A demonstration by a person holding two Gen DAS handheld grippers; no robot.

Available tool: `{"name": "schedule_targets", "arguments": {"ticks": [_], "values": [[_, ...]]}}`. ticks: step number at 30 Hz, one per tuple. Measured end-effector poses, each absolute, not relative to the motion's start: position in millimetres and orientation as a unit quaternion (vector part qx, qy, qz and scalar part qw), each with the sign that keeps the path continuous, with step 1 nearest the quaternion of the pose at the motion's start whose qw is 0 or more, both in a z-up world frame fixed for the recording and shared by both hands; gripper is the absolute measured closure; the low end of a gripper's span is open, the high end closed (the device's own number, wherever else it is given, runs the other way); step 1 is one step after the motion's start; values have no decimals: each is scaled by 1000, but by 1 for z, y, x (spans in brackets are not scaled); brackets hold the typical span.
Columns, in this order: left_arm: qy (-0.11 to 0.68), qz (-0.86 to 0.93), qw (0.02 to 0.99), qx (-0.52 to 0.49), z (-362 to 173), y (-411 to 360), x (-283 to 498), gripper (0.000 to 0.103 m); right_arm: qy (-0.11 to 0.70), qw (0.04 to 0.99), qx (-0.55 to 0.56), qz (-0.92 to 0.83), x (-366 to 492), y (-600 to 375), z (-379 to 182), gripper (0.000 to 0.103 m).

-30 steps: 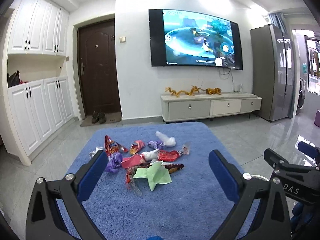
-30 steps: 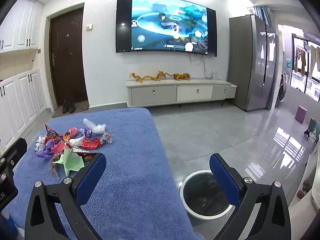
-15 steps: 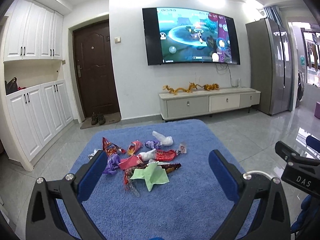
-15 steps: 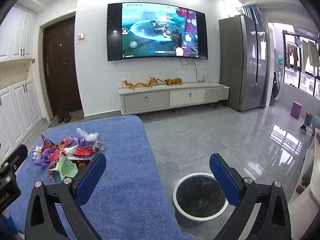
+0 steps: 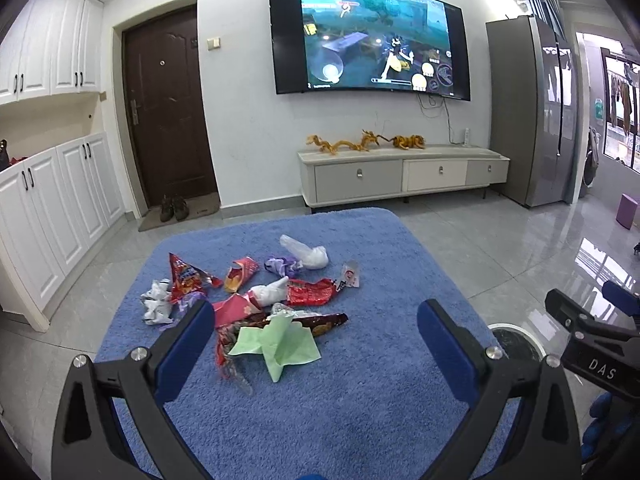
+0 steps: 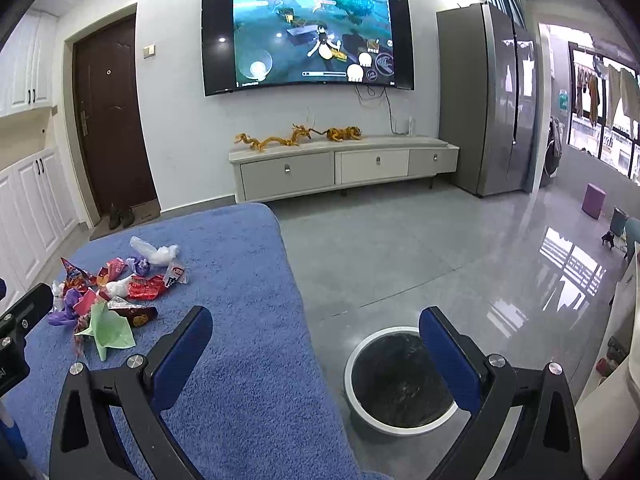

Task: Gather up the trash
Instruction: 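Turn both tools from the trash bin toward the wrapper pile on the rug, then grasp the purple bag with the left tool while the right tool grasps the green paper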

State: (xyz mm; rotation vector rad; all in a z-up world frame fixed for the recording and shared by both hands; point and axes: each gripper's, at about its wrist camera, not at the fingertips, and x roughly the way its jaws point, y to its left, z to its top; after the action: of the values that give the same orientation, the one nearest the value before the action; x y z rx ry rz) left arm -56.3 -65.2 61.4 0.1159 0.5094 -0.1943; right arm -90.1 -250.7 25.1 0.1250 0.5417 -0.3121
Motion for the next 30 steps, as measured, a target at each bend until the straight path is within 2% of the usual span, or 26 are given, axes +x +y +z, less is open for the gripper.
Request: {"name": "schedule_targets", "arguments": {"ticks": [18, 28, 29, 30], "values": [[291, -111, 949, 38, 35, -40, -18, 1, 266, 949, 70, -155, -58, -259, 21, 0], [326, -35, 945, 3, 16, 68, 16, 2, 331, 941, 55, -34, -17, -219, 7, 0], [330, -28, 944, -1, 13, 78, 20, 2, 338, 940, 52, -16, -11, -212, 4, 2], [334, -21, 942, -6, 10, 87, 23, 3, 348, 936, 50, 9, -3, -203, 1, 8]]}}
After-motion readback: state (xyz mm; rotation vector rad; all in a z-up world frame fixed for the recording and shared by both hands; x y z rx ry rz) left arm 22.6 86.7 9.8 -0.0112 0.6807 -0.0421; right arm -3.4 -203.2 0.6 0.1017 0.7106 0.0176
